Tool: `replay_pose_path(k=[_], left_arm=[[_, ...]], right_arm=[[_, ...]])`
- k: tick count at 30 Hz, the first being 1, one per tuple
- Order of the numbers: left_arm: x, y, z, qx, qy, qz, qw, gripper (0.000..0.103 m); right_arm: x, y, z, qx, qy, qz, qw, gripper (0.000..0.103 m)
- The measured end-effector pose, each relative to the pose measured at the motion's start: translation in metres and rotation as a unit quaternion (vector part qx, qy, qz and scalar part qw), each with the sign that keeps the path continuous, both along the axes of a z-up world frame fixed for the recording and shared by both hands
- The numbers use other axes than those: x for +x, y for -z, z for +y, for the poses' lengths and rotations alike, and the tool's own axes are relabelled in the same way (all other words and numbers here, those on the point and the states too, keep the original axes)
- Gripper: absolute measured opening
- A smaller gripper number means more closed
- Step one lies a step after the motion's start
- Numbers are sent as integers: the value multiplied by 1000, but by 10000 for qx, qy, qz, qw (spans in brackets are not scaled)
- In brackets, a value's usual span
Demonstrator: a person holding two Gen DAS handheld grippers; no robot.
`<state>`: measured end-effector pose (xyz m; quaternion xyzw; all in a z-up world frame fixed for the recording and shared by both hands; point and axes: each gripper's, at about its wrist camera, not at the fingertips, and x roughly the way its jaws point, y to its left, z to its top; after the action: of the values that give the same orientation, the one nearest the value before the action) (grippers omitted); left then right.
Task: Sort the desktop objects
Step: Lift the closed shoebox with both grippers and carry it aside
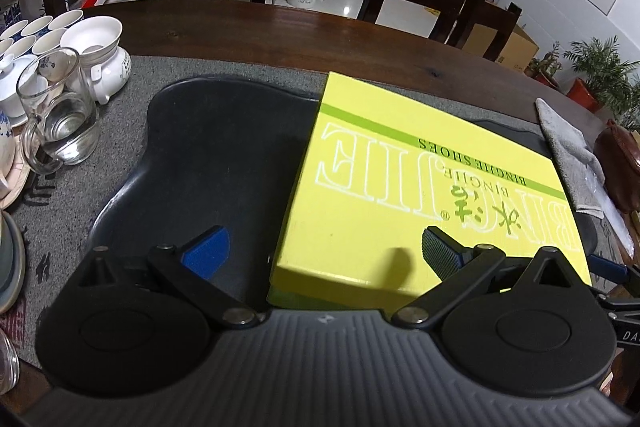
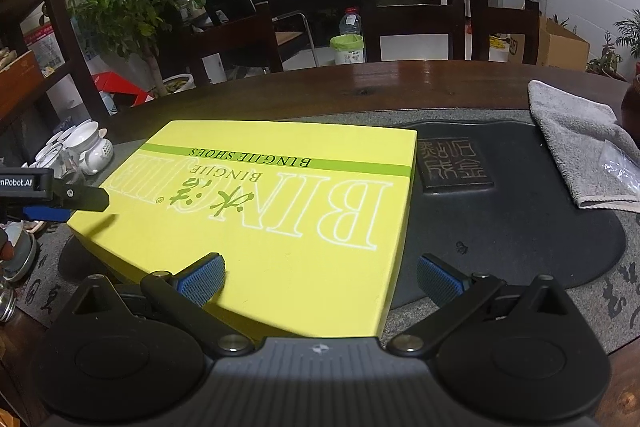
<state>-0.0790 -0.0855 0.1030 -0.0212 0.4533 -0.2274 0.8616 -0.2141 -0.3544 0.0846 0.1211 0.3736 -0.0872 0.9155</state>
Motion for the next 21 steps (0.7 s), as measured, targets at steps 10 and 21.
replay_pose_path(k=[10,21], left_arm=[[-13,3,11,36,-71,43,10000,102],[-19,5,41,142,-340,-89,9993,102]], right_arm=[[-12,2,3,68,83,-38,9999,103],[-45,4,-5,78,400,-91,9991,103]])
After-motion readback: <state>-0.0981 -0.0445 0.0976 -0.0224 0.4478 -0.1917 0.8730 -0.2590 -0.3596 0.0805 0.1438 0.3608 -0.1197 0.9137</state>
